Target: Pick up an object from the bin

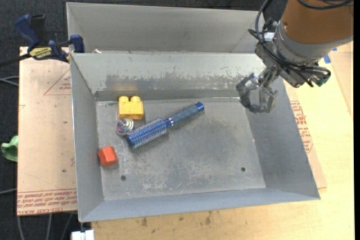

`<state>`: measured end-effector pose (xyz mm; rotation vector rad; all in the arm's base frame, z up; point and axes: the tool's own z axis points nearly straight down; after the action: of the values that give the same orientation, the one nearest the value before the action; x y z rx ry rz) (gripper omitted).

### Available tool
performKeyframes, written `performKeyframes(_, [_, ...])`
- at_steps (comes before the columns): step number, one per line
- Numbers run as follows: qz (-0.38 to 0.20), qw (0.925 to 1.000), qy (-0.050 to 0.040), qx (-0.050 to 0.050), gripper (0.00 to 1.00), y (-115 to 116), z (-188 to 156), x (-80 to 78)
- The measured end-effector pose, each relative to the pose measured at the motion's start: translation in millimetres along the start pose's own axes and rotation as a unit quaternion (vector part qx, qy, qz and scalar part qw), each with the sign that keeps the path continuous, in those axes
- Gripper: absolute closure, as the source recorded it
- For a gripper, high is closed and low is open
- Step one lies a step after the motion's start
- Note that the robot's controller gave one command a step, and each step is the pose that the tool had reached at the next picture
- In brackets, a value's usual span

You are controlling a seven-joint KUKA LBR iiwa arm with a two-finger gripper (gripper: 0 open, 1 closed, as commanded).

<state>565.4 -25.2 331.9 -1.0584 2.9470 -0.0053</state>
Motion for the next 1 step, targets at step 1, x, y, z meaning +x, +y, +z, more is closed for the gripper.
performKeyframes(1, [0.020, 0.9998, 0.0052, -0.006, 1.00, 15.5, 126.6, -46.2])
